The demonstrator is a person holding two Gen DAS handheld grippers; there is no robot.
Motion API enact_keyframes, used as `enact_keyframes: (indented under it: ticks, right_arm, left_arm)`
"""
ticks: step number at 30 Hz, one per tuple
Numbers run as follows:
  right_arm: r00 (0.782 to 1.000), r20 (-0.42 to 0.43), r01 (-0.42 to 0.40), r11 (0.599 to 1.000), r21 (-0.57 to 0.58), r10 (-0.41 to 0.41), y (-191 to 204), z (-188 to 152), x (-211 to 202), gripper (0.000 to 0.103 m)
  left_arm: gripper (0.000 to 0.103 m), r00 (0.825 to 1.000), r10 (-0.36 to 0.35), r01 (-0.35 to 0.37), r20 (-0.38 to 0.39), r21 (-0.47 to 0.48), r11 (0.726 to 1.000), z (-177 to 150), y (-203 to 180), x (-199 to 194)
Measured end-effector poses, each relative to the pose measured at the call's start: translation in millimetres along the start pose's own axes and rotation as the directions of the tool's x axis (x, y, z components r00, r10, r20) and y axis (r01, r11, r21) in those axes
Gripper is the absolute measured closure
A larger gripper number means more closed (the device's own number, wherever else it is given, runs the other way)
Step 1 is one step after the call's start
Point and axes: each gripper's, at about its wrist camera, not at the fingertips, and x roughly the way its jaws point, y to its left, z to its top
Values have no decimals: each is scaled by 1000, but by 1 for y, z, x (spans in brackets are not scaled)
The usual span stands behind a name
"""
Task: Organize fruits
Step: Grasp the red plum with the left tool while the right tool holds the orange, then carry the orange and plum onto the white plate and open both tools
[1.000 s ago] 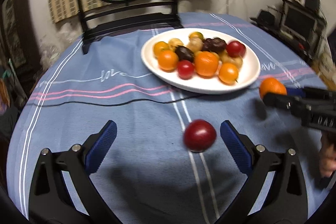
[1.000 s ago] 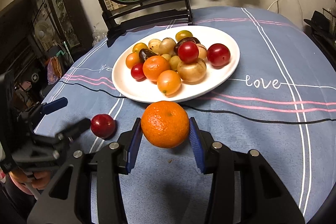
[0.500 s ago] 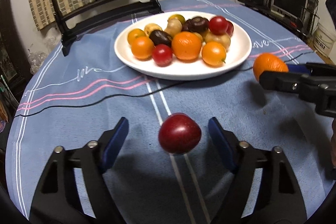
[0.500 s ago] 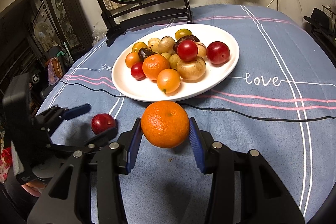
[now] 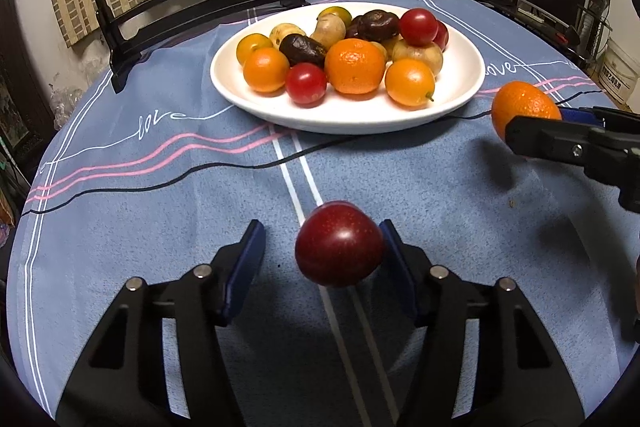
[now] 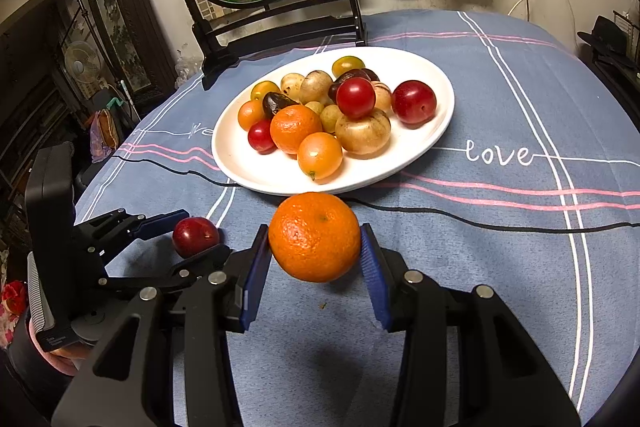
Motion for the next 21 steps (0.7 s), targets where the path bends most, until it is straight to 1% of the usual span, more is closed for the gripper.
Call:
enact_keyframes:
  ticks: [3, 5, 7, 10, 14, 17, 20, 21]
  right_arm:
    - [1000, 0, 5, 1000, 0, -5, -1, 0, 0, 58]
    - [1000, 0, 8, 1000, 2, -8, -2, 0, 0, 58]
    - [1000, 0, 11, 1000, 4, -11, -2, 1, 1, 58]
    - [1000, 0, 15, 1000, 6, -15, -3, 0, 0, 58]
    - [1000, 17, 1, 1000, -4, -1, -2, 1, -1, 58]
    - [998, 55, -5, 1000, -25, 7, 0, 9, -4, 58]
    - [994, 109, 0, 1000, -11, 1, -6, 26, -4, 58]
    - [992, 126, 0, 1000, -1, 1, -10, 34, -2, 58]
  left_arm:
    - [52, 1000, -10, 10, 2, 11, 1000, -1, -3, -1]
    - [55, 1000, -10, 10, 3, 19, 1000, -1, -5, -1]
    - [63, 1000, -19, 18, 3, 26, 999, -2, -7, -2]
    - [63, 1000, -15, 15, 5, 31, 999, -3, -8, -3]
    - [63, 999, -34, 34, -2, 0, 999, -2, -4, -4]
    - [63, 998, -67, 67, 9, -40, 997, 10, 6, -9]
    - [63, 996, -56, 60, 67, -60, 996, 40, 17, -14]
    - [63, 994, -53, 60, 97, -74, 995, 54, 22, -14]
